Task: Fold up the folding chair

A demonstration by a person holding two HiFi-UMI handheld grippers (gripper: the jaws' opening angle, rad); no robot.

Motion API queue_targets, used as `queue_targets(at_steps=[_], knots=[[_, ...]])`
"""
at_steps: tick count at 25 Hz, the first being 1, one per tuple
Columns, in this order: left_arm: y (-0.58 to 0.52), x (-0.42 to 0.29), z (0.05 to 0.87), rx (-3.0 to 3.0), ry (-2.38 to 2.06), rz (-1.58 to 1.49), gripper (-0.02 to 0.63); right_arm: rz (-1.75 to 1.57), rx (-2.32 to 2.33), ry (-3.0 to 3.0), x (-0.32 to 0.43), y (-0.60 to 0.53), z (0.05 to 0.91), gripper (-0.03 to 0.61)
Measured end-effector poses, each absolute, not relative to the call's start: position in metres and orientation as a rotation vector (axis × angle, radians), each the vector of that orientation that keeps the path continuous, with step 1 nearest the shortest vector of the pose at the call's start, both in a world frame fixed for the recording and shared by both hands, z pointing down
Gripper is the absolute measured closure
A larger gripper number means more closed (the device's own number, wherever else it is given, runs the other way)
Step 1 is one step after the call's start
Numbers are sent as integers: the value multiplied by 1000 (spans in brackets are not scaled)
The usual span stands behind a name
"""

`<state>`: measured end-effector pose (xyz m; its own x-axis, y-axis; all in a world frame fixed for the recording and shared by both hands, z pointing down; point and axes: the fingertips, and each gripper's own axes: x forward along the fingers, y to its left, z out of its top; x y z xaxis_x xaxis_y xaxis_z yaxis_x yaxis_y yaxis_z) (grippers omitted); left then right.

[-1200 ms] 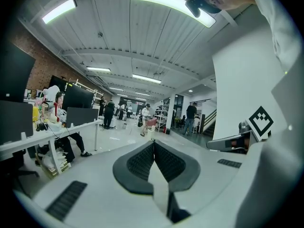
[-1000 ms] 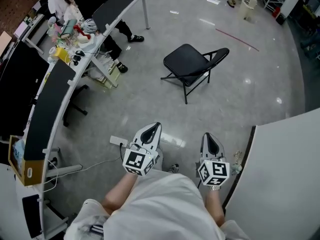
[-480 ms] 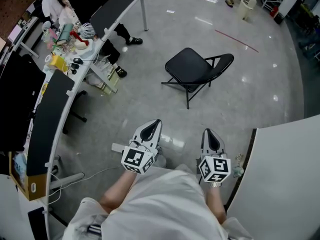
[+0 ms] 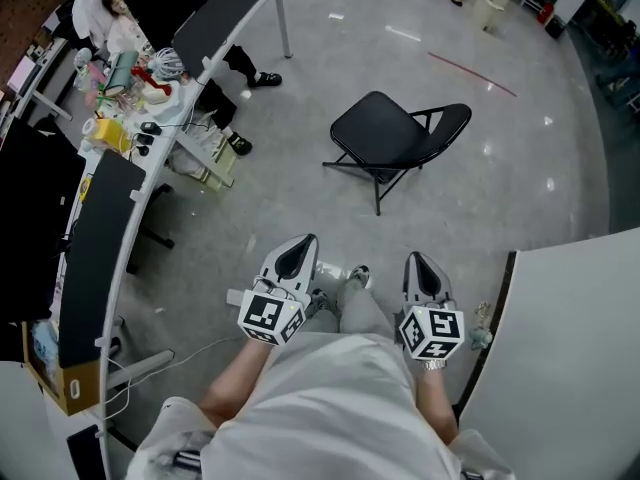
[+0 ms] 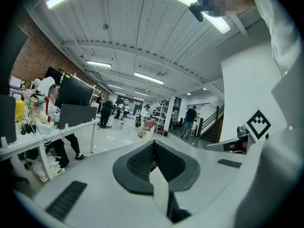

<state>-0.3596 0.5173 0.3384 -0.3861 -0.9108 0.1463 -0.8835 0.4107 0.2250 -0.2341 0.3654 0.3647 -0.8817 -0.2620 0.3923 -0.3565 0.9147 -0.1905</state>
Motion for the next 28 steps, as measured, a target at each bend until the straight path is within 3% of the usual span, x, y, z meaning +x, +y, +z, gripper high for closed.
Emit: queue_targets(at_steps=[28], knots=[[349,-528,338,1590,-2429,-89,601,397,484,-2706,-408,187,382,574]])
